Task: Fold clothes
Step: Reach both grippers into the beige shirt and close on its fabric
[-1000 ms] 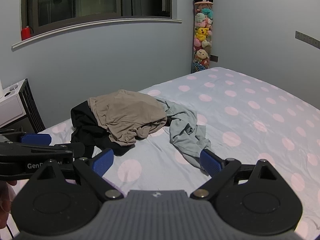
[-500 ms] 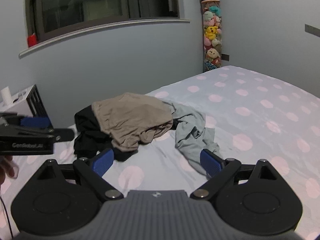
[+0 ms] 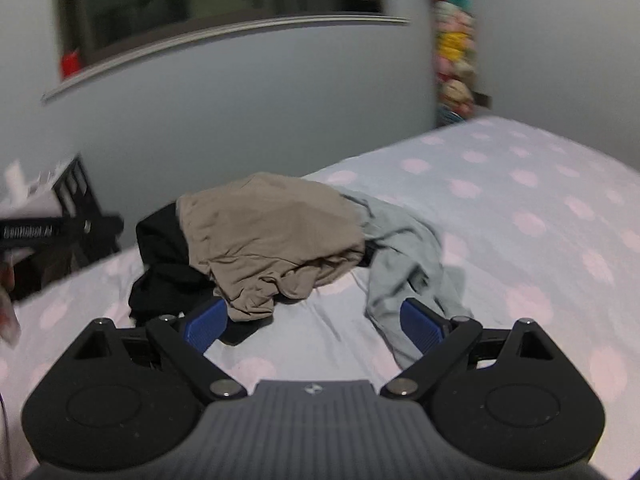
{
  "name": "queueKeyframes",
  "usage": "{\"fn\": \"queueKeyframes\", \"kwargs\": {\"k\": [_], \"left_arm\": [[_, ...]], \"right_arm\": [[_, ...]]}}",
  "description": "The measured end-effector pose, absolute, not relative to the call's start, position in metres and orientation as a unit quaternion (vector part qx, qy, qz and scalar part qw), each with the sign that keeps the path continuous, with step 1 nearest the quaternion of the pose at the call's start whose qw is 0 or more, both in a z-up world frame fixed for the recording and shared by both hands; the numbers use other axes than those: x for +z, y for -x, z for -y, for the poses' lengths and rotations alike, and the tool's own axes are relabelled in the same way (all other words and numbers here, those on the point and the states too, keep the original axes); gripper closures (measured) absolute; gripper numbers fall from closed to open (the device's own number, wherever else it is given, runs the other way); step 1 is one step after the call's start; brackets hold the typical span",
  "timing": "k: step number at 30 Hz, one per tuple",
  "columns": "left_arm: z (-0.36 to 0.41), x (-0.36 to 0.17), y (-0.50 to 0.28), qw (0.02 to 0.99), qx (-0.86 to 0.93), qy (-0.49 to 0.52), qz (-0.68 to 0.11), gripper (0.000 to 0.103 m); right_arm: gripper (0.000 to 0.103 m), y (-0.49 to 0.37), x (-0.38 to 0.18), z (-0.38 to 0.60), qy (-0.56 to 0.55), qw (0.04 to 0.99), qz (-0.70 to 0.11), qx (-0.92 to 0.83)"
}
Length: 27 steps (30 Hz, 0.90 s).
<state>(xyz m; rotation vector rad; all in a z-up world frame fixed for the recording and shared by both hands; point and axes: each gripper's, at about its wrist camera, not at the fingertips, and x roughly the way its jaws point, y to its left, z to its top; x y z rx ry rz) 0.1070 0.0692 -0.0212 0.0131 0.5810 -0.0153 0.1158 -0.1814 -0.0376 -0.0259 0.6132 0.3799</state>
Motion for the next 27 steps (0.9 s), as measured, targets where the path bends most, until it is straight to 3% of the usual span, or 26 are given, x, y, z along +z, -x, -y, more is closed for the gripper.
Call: {"fn": "queueKeyframes", "kwargs": {"k": [4, 10, 24, 27], "left_arm": [[-0.078, -0.027, -0.127, 0.955, -0.009, -0.026, -0.296, 0.026], [-0.091, -0.035, -0.158, 0.949, -0.013, -0.053, -0.310, 0.026], [-0.106, -0.104, -0.228, 0.921, -0.022, -0.079, -0.381, 0.029], [-0.107, -0.118, -0.239, 0.916, -0.023, -0.082, -0.392, 0.030]], "right_arm": [[0.008, -0.137, -0.045, 0.152, 0.092, 0.934, -0.282, 0.200], [0.009, -0.171, -0.063, 0.121, 0.127, 0.931, -0.264, 0.218], [0.010, -0.247, -0.116, 0.057, 0.119, 0.902, -0.330, 0.252], [0.017, -0.259, -0.129, 0.048, 0.123, 0.896, -0.343, 0.252]]}}
